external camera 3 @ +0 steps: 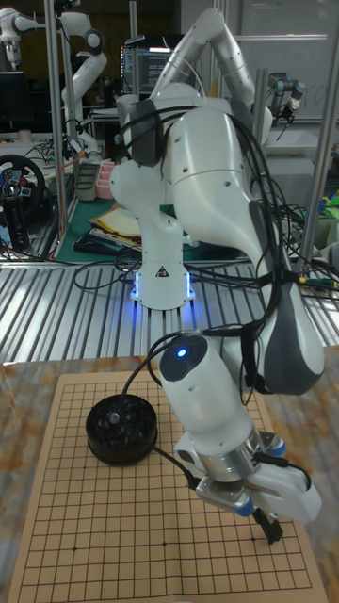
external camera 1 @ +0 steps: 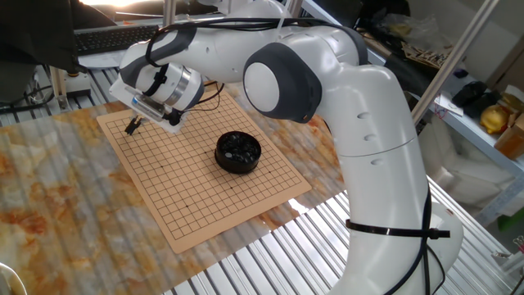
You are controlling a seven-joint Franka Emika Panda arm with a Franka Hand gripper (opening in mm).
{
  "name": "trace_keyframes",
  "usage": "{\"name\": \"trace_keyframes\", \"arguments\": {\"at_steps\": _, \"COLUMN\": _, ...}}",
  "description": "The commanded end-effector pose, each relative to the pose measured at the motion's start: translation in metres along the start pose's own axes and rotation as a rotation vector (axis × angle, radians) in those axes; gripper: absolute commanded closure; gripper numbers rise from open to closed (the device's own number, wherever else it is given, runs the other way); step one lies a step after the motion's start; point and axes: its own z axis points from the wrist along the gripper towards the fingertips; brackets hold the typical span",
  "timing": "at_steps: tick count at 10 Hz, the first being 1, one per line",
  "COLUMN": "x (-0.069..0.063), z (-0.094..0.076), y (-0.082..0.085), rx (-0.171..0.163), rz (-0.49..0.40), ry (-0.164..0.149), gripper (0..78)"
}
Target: Play the first move as black on the 3-4 point in the upper right corner of the Go board
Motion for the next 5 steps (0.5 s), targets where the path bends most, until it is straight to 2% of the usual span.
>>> {"name": "trace_keyframes", "arguments": {"at_steps": 1, "x": -0.0002, "z": -0.0017, "y": 0.0023, "rx": -0.003, "rz": 0.003, "ry": -0.003, "gripper": 76.4}}
{"name": "trace_keyframes", "arguments": {"at_steps": 5, "x": -0.0003, "z": -0.0017, "y": 0.0023, "rx": 0.001, "rz": 0.001, "ry": 0.000, "gripper": 76.4}}
